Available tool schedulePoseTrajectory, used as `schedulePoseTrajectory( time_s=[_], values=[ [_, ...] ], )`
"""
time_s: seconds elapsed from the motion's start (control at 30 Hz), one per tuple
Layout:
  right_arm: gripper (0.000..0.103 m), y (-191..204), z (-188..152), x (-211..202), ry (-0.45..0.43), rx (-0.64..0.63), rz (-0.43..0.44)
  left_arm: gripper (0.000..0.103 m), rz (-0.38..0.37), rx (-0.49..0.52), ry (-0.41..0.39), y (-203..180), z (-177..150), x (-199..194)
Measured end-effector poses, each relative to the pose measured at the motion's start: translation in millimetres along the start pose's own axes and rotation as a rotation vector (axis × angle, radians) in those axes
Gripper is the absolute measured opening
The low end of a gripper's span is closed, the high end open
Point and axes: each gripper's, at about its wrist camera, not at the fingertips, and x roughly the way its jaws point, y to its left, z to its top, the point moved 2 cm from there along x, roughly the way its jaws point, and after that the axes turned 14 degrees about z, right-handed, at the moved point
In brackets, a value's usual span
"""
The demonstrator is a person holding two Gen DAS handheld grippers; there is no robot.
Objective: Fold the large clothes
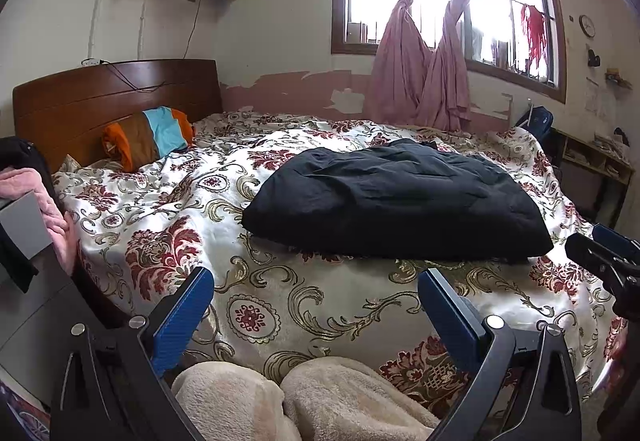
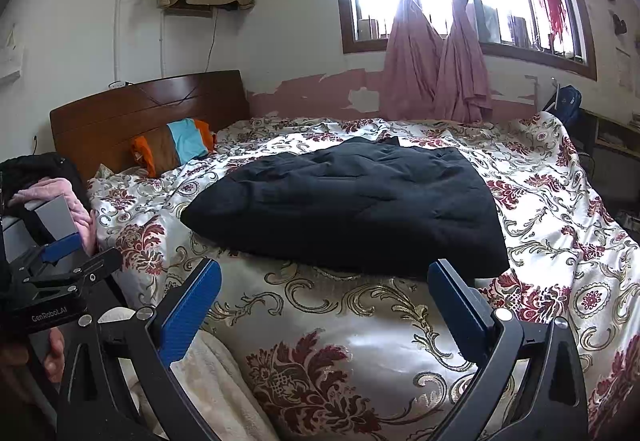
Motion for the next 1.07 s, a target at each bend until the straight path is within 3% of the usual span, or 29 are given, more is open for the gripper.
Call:
schedulePoseTrajectory(
  time_s=[1.07],
  values=[
    [0.101,3.4,-6.6,4.2,0.018,0.021,-0.017,0.103,0.018,-0.01,0.007,-4.7,-1.6,-0.7]
  ],
)
